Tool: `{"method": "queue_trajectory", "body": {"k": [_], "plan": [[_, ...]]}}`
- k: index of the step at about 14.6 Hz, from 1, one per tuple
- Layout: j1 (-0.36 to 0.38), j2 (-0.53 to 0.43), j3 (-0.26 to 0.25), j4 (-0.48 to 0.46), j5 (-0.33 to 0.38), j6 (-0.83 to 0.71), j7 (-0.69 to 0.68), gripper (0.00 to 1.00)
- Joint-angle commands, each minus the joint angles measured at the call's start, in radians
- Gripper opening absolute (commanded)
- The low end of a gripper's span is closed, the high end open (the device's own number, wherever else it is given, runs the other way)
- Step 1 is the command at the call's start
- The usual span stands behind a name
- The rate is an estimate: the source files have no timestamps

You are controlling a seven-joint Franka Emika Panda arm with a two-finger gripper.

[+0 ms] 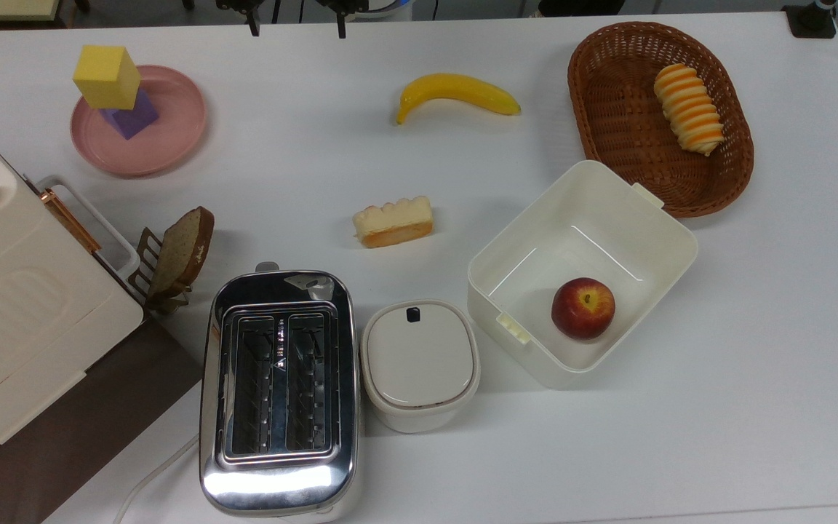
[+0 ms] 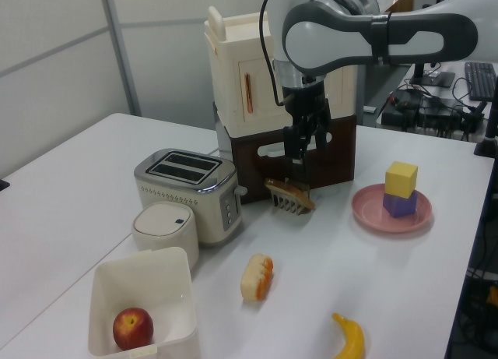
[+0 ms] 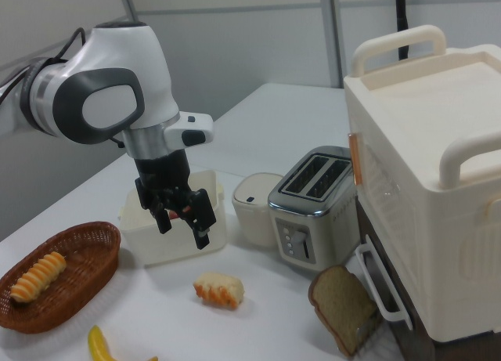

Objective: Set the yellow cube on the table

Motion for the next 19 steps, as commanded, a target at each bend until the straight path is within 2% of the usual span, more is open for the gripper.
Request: {"method": "queue_trajectory", "body": {"k": [1,11,16,19], "plan": [[0.004,0.001,-0.003,0.008,0.016,-0.023,0.025,1.00],[0.004,0.050,-0.003,-0.003,0.015,-0.012,0.013,1.00],[0.016,0.055,0.000,-0.092,0.007,0.021,0.008,1.00],[0.032,0.057,0.002,-0.125,0.004,0.023,-0.047,1.00]]}}
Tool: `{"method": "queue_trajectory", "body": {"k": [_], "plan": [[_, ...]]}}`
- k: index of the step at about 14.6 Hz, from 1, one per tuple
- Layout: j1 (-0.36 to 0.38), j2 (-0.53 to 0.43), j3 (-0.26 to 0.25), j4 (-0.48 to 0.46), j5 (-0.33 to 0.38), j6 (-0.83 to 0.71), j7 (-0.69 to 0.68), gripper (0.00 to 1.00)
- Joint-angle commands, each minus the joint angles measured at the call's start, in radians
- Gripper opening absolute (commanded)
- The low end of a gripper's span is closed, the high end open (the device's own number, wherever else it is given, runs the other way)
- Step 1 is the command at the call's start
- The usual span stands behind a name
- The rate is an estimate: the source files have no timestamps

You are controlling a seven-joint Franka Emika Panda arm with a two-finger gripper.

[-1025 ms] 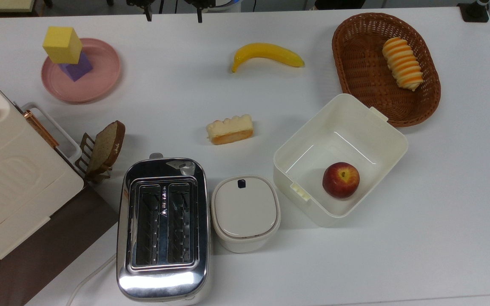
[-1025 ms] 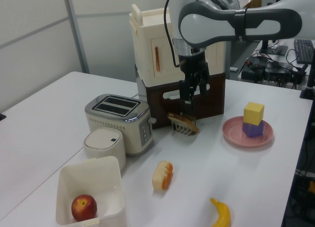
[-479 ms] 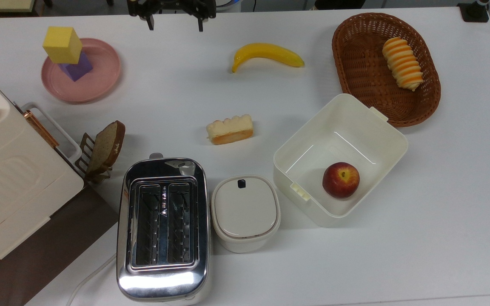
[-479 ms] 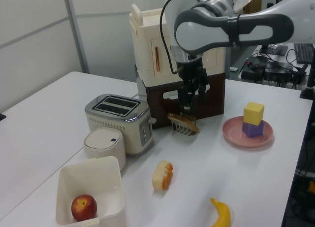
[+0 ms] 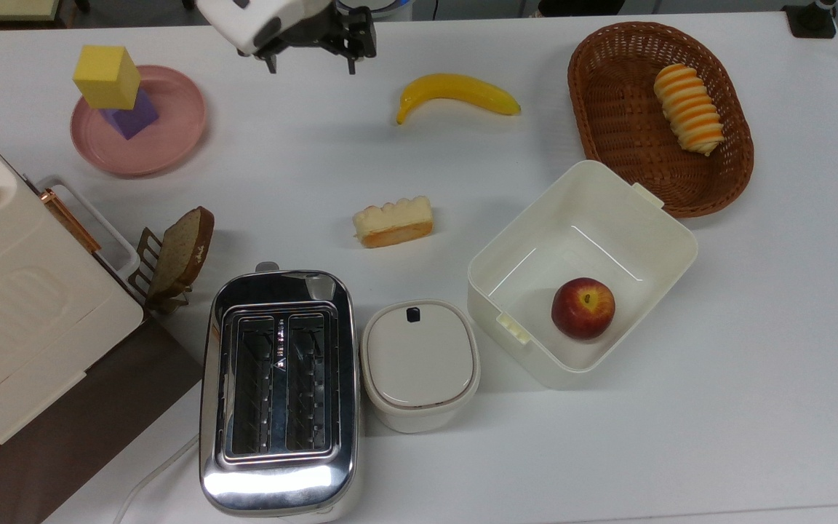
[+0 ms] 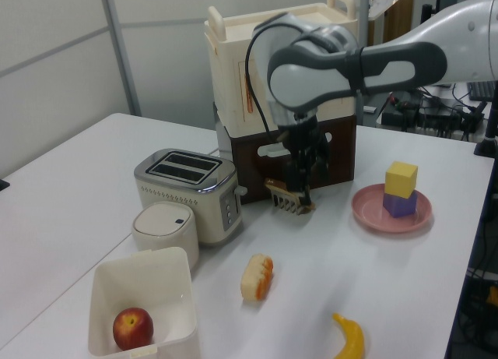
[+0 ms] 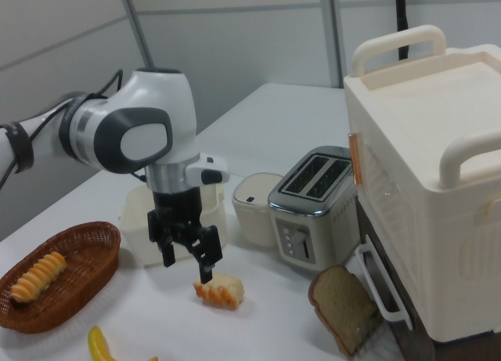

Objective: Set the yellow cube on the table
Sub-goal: 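Move the open gripper over the yellow cube on the purple cube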

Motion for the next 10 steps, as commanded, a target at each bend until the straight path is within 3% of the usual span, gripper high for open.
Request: {"method": "queue_trajectory", "body": {"k": [1,6,10], "plan": [[0.023,-0.016,-0.001,-0.056,0.004,0.030,-0.059,1.00],[0.020,0.018,-0.001,-0.058,-0.001,0.093,-0.061,1.00],[0.007,-0.019,-0.008,-0.055,-0.018,0.079,-0.061,1.00]]}}
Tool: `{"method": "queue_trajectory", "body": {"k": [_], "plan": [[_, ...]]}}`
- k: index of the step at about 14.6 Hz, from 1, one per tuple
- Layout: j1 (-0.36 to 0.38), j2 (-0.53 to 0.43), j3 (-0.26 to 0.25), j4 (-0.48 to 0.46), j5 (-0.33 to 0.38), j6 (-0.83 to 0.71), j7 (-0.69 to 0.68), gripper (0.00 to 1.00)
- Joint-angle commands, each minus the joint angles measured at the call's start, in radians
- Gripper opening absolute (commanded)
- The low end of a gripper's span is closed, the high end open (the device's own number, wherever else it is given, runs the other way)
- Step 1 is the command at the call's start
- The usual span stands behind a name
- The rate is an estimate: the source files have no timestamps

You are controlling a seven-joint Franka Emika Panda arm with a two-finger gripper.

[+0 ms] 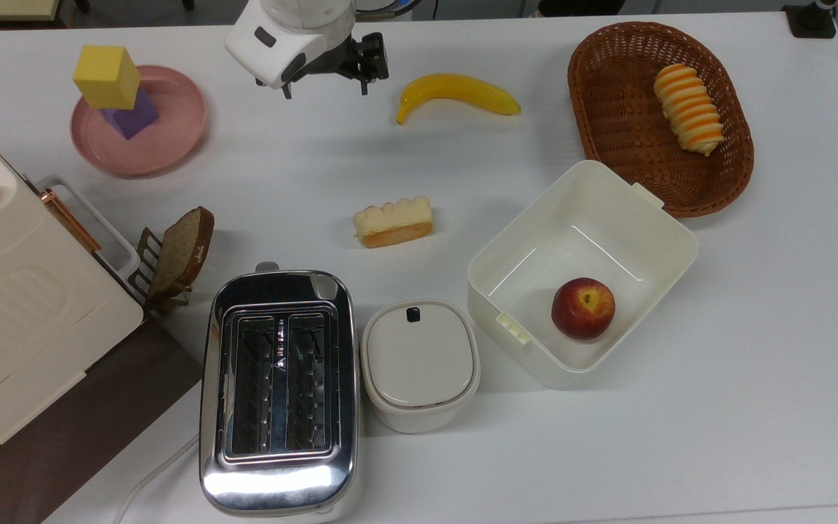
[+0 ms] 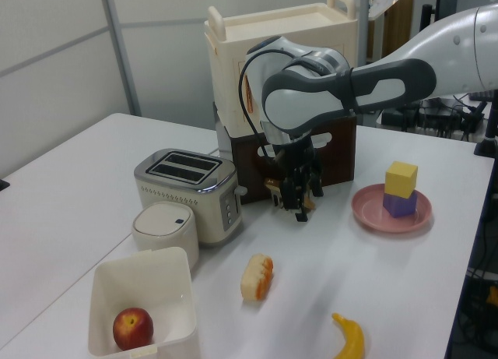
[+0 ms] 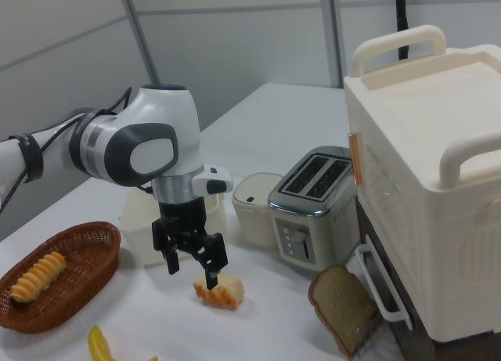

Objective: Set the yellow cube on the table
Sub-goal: 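Move the open gripper over the yellow cube on the purple cube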

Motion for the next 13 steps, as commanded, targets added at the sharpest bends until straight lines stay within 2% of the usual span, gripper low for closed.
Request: {"method": "queue_trajectory", "body": {"k": [1,3,4,5,7,9,11,13], "plan": [[-0.031,-0.054,-0.016,-0.016,-0.051,0.009,-0.023,1.00],[-0.070,-0.053,-0.046,-0.016,-0.094,0.011,-0.067,1.00],[-0.070,-0.048,-0.087,-0.016,-0.097,0.015,-0.119,1.00],[-0.070,-0.045,-0.155,-0.016,-0.097,0.023,-0.195,1.00],[-0.070,-0.049,-0.241,-0.017,-0.097,0.023,-0.294,1.00],[-0.070,-0.046,-0.295,-0.043,-0.097,0.026,-0.363,1.00],[-0.071,-0.040,-0.383,-0.112,-0.099,0.140,-0.440,1.00],[-0.073,-0.028,-0.440,-0.157,-0.100,0.242,-0.466,1.00]]}}
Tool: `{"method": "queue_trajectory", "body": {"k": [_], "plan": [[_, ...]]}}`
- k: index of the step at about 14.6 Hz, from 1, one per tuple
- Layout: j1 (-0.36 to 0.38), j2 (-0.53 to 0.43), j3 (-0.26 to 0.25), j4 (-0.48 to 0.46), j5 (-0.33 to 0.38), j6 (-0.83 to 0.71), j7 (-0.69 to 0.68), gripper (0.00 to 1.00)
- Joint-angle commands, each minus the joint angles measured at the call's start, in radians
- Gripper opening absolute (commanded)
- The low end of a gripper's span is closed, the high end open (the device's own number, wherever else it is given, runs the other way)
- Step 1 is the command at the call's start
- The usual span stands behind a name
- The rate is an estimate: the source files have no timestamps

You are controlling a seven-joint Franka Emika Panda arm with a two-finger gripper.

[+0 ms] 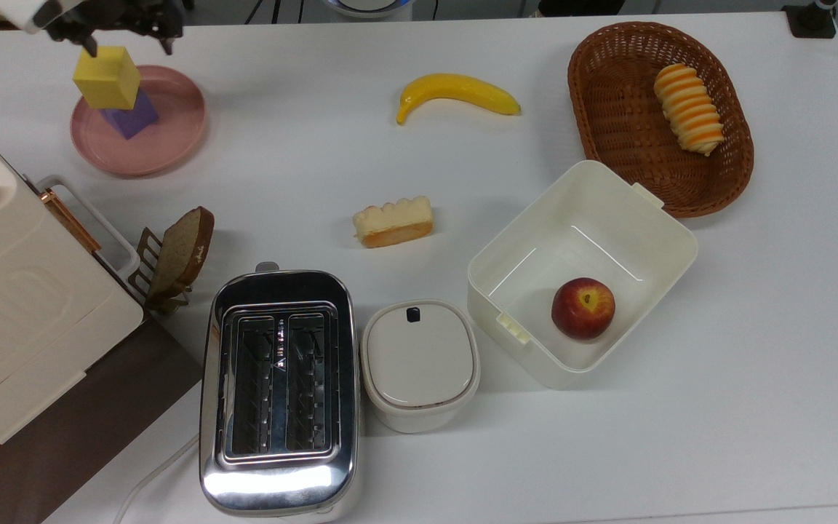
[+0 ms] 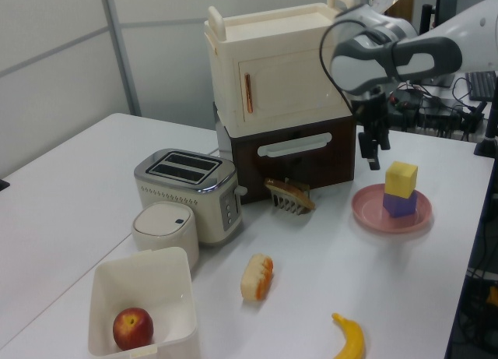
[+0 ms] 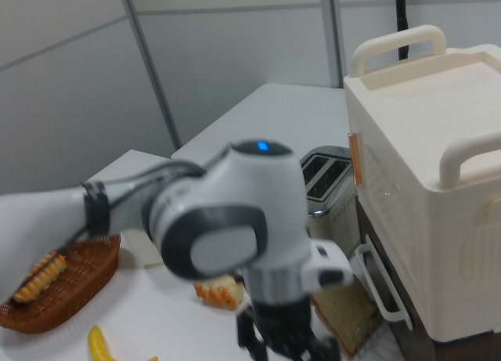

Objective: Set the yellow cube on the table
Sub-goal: 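Lower the gripper and close it on the yellow cube, then lift the yellow cube off the purple cube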

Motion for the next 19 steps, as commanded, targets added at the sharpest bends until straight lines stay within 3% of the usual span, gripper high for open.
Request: {"method": "queue_trajectory", "body": {"k": [1,5,10,11,14,15,18,19], "plan": [[0.019,0.004,-0.093,-0.091,-0.011,0.152,-0.050,1.00],[0.009,0.043,-0.111,-0.097,-0.023,0.186,-0.068,1.00],[0.006,0.069,-0.111,-0.172,-0.071,0.271,-0.068,0.97],[0.005,0.074,-0.111,-0.172,-0.074,0.271,-0.068,0.88],[0.008,0.032,-0.113,-0.163,-0.074,0.217,-0.087,0.37],[0.014,0.000,-0.113,-0.158,-0.075,0.167,-0.105,0.31],[0.081,-0.075,-0.093,-0.128,-0.058,0.021,-0.082,0.32],[0.138,-0.072,-0.052,-0.126,-0.055,-0.008,0.016,0.33]]}}
